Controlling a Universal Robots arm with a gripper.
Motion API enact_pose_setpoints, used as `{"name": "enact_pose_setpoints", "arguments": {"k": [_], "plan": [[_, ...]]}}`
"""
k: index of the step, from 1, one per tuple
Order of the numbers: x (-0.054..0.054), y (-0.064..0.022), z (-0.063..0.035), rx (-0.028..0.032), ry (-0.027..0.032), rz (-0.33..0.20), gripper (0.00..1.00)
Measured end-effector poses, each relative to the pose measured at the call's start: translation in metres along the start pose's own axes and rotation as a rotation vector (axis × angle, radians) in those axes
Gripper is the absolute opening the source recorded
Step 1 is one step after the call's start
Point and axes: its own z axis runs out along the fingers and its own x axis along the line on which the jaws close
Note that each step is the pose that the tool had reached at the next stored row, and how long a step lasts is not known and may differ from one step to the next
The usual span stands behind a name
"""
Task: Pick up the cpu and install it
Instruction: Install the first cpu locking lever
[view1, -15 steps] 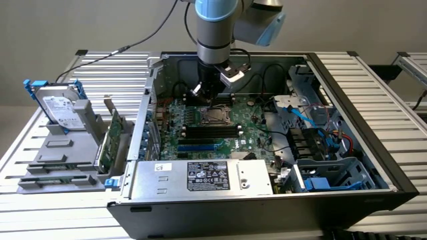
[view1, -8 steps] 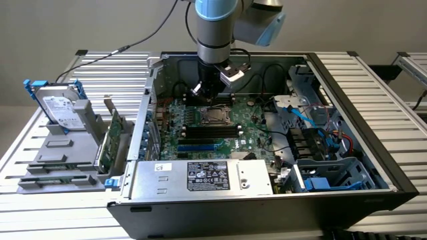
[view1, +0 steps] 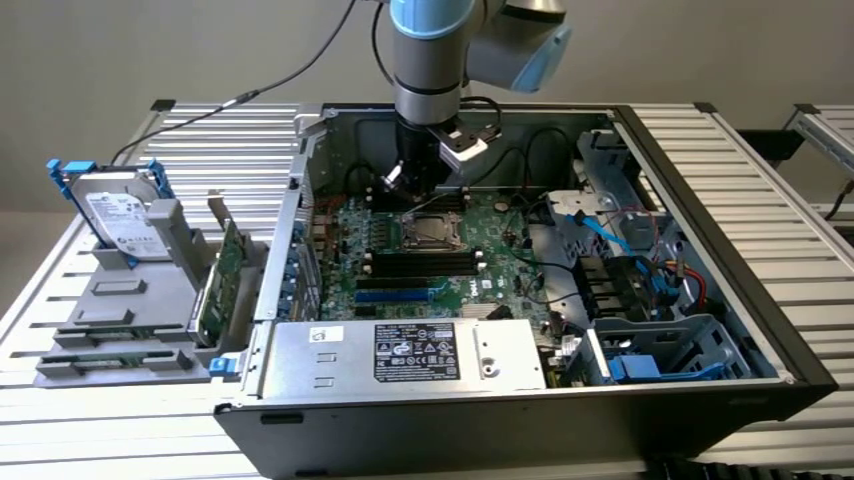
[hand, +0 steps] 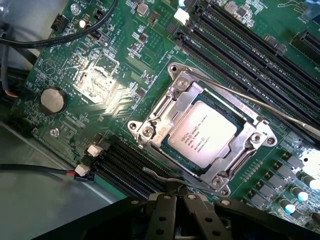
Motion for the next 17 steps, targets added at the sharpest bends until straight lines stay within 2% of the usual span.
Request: {"name": "enact_pose_setpoints", "arguments": {"k": [4, 8, 12, 15, 16, 17], "plan": [[-0.001, -0.0027, -0.0106, 0.0001, 0.0000, 0.000, 0.11], [-0.009, -0.0083, -0.0111, 0.0009, 0.0007, 0.000, 0.11], [-0.018, -0.0147, -0.0115, -0.0012, 0.0032, 0.001, 0.11], [-0.019, -0.0155, -0.0134, -0.0077, 0.0063, 0.000, 0.11], [-0.018, -0.0160, -0.0154, -0.0119, 0.0073, 0.000, 0.11], [-0.018, -0.0164, -0.0189, -0.0133, 0.0078, 0.000, 0.11]]}}
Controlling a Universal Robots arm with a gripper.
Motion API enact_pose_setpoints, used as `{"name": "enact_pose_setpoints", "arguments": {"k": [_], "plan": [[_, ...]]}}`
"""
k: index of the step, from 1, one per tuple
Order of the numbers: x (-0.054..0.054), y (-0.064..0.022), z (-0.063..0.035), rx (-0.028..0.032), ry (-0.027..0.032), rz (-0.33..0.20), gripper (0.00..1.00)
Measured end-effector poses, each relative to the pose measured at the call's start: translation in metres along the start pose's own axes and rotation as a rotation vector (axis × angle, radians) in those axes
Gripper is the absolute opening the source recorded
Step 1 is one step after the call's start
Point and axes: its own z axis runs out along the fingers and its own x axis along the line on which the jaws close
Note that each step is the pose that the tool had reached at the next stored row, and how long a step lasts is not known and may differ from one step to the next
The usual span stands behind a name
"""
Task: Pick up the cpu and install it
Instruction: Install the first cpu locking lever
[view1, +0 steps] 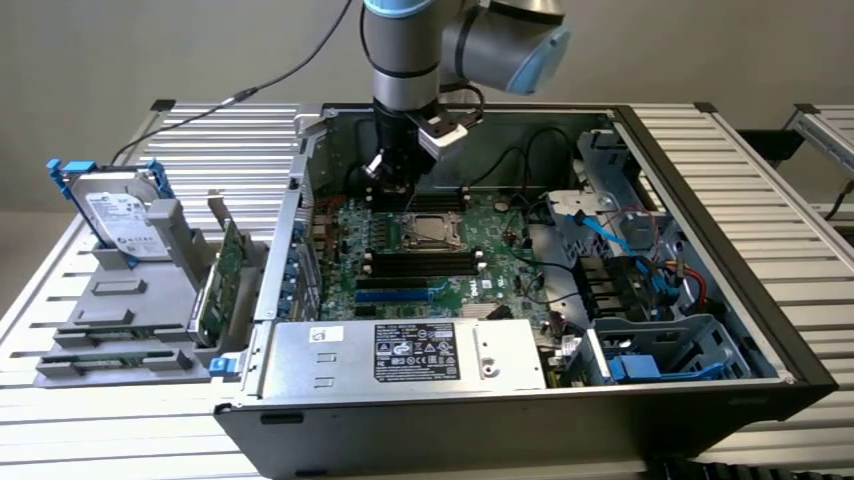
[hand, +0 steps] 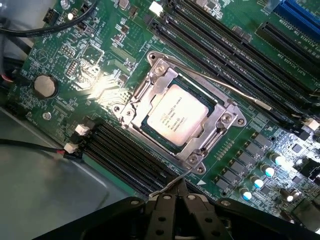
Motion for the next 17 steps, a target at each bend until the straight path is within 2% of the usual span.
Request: {"name": "enact_pose_setpoints", "arguments": {"k": [3, 11, 17], "plan": [[0.0008, -0.0009, -0.0096, -0.0010, 0.0000, 0.000, 0.11], [-0.0006, -0.0017, -0.0094, -0.0043, 0.0044, 0.019, 0.11], [-0.0039, -0.0006, -0.0083, -0.0054, 0.0052, 0.026, 0.11]]}}
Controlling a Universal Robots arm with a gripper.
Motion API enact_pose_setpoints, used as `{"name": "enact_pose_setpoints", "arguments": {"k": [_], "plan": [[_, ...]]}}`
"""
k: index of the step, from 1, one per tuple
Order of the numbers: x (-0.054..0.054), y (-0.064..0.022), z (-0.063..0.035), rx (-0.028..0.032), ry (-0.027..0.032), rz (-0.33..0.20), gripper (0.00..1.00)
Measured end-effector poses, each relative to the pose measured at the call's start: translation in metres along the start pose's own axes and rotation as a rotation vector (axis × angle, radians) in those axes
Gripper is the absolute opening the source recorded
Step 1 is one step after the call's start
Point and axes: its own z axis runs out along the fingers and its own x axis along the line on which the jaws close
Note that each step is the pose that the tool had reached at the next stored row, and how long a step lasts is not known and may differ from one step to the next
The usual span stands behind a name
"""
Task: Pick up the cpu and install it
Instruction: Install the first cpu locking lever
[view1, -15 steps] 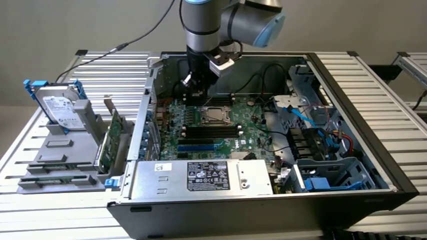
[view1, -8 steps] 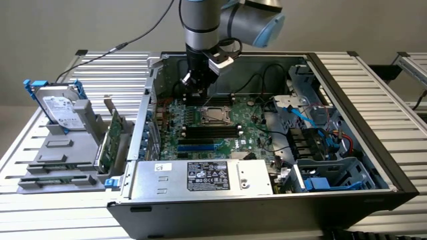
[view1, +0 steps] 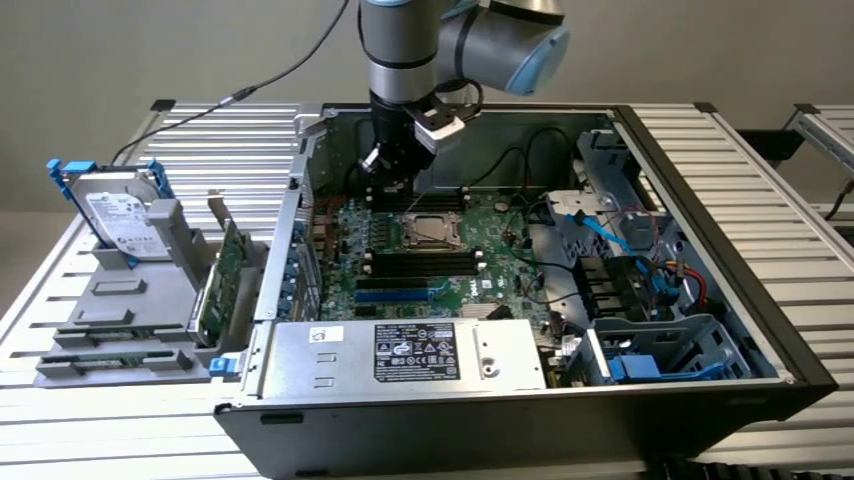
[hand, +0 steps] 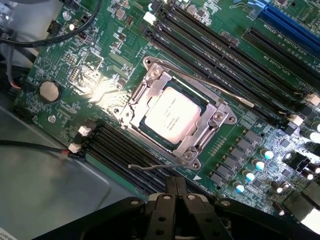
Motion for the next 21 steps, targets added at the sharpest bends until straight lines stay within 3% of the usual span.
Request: {"name": "enact_pose_setpoints", "arguments": {"k": [12, 21], "plan": [[-0.006, 0.0009, 0.0092, -0.0021, -0.0017, 0.000, 0.11], [-0.004, 0.0036, 0.0158, -0.0042, -0.0028, 0.000, 0.11]]}}
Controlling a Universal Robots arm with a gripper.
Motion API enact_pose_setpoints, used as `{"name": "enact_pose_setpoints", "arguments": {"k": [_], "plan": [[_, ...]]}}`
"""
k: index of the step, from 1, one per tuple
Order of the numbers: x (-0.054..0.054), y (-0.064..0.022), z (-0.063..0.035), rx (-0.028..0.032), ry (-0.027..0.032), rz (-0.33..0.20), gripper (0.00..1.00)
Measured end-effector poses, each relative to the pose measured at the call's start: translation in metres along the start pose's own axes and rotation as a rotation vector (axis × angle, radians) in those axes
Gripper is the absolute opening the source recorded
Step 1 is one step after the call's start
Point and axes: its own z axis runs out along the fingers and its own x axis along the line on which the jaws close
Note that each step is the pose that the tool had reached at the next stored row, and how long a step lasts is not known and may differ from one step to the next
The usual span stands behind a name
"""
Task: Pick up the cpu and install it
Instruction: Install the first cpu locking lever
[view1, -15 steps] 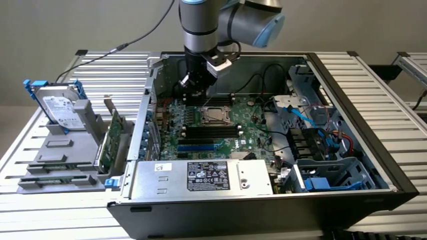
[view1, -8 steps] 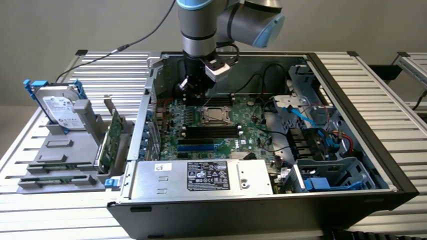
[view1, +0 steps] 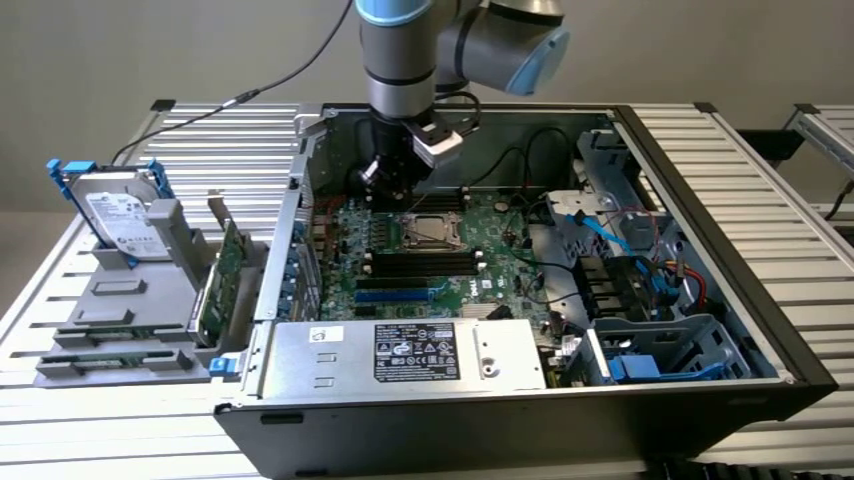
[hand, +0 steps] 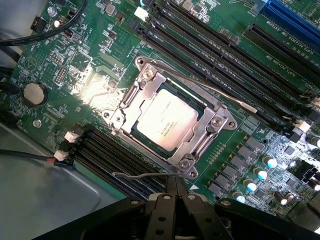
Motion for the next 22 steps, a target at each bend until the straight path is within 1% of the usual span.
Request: {"name": "enact_pose_setpoints", "arguments": {"k": [4, 9, 17, 22], "plan": [[0.0023, 0.0012, 0.0014, -0.0011, -0.0008, 0.000, 0.11], [0.0046, -0.0021, 0.0026, -0.0011, -0.0008, 0.000, 0.11], [0.0046, -0.0021, 0.0026, -0.0015, -0.0010, 0.000, 0.11], [0.0032, 0.0000, 0.0024, -0.0012, -0.0007, 0.000, 0.11]]}}
